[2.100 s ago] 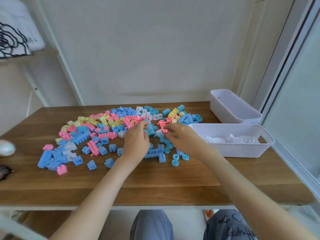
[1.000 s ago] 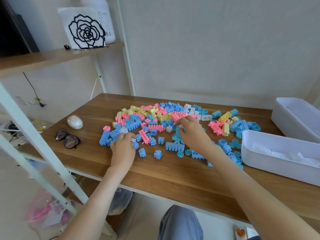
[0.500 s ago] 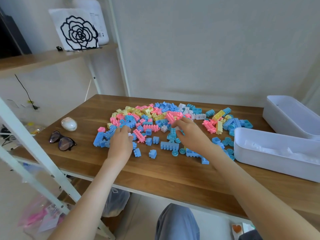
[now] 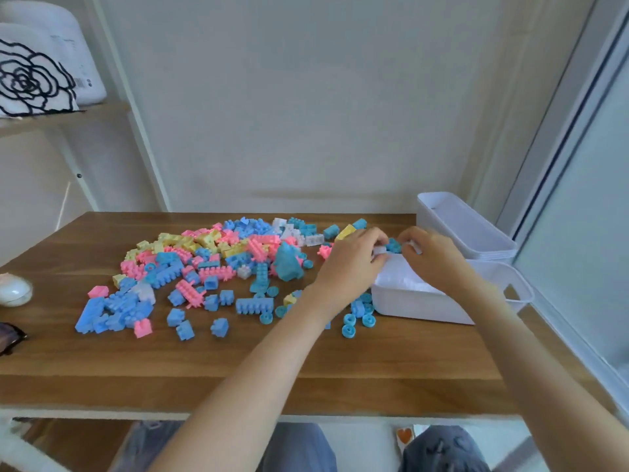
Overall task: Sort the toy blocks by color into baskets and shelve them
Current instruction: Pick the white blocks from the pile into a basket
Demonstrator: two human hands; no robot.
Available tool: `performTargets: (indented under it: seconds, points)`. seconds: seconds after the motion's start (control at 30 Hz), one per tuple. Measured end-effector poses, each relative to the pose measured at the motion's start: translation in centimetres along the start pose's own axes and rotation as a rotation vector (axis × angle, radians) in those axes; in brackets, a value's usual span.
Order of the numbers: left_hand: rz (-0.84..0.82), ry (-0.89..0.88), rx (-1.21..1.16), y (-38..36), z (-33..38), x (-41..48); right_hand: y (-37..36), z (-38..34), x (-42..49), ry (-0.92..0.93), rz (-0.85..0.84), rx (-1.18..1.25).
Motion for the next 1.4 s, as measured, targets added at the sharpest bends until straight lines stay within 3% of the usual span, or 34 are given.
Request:
performTargets:
  seconds: [0.1, 0.33, 0.47, 0.6, 0.7, 0.8, 1.03, 1.13, 1.4]
  points:
    - [-0.093, -0.009, 0.103, -2.9, 0.3, 0.3, -0.5, 2.5, -1.2, -0.130, -0.145, 0.005]
    - [0.090, 0.026, 0.086, 1.6, -3.7, -2.8, -1.3, -1.8, -0.9, 0.074, 0.021, 0.091]
    - [0.231, 0.243, 0.164, 6.8, -10.9, -7.2, -4.8, -8.0, -0.7, 0.276, -0.024, 0.174]
    - [0.276, 0.533, 0.360, 11.5, -18.7, -12.9, -10.4, -12.8, -1.1, 0.401, -0.185, 0.234]
    - [0.254, 0.707, 0.601, 14.0, -22.8, -16.9, -14.3, -15.0, -1.0, 0.405, -0.325, 0.249]
    - [0.247, 0.836, 0.690, 15.5, -25.5, -19.8, -17.5, -16.1, -0.6, 0.316, -0.414, 0.280]
    - [0.054, 0.668, 0.734, 13.9, -27.8, -18.8, -21.1, -16.1, 1.5, 0.159, -0.393, 0.242]
    - [0.006, 0.698, 0.773, 13.0, -28.4, -18.5, -21.8, -16.1, 1.9, 0.152, -0.413, 0.197]
    - [0.122, 0.745, 0.828, 13.2, -28.3, -19.0, -23.1, -16.1, 2.4, 0.198, -0.459, 0.068]
Point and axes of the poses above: each hand's wrist, its own x-axis towards the middle knuckle, its own y-axis out of the back of the hand, z = x × y, the point moved 8 cm from there along x, towards the middle knuckle, and after that the axes turned 10 degrees about x, right-handed, at the moved point
